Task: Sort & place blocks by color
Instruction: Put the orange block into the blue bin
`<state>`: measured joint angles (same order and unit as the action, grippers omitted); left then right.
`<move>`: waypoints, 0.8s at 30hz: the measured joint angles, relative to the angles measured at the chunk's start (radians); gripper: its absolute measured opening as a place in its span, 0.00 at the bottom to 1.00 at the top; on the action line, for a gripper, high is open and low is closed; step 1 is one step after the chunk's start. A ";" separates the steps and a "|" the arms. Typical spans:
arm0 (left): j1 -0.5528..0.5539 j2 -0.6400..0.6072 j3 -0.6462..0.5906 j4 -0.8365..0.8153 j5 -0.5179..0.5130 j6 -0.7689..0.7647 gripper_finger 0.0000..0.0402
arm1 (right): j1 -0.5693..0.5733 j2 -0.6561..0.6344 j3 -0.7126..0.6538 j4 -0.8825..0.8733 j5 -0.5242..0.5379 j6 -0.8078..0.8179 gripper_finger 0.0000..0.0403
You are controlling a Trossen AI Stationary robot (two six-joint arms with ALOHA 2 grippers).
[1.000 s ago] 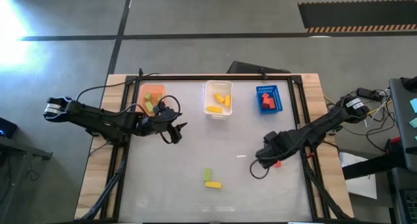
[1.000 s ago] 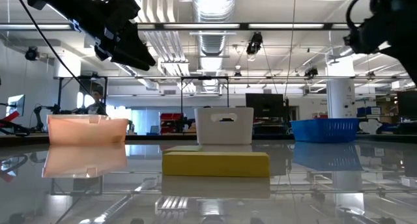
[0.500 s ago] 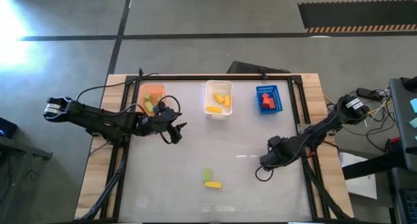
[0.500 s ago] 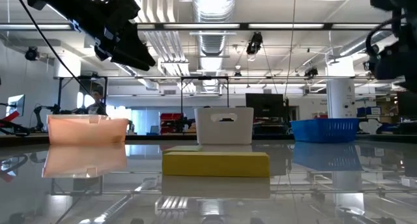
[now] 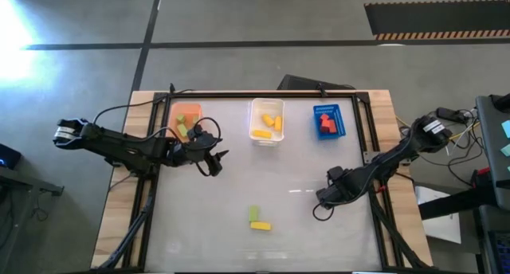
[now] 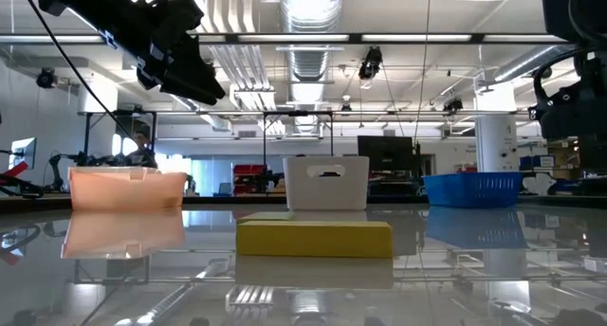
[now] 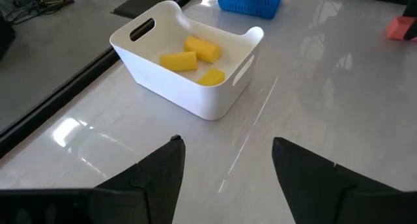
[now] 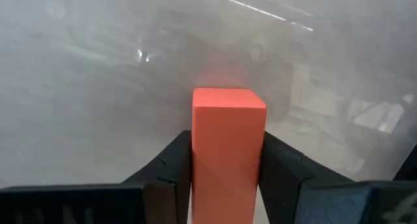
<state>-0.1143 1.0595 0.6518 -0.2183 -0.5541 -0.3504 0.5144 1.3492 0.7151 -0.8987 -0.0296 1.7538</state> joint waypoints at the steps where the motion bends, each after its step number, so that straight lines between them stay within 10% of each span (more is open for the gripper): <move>1: 0.000 0.000 0.000 0.000 0.000 0.000 0.53 | -0.002 -0.005 0.000 0.001 0.000 0.000 0.29; 12: 0.001 0.001 -0.003 0.000 0.000 0.011 0.53 | -0.103 -0.006 0.247 -0.075 0.084 -0.107 0.29; 24: 0.001 0.000 0.000 0.001 0.000 0.026 0.53 | -0.561 -0.001 0.567 -0.423 0.169 -0.642 0.29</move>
<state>-0.1135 1.0595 0.6521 -0.2169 -0.5545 -0.3244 -0.0470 1.3483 1.2816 -1.3214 0.1392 1.1117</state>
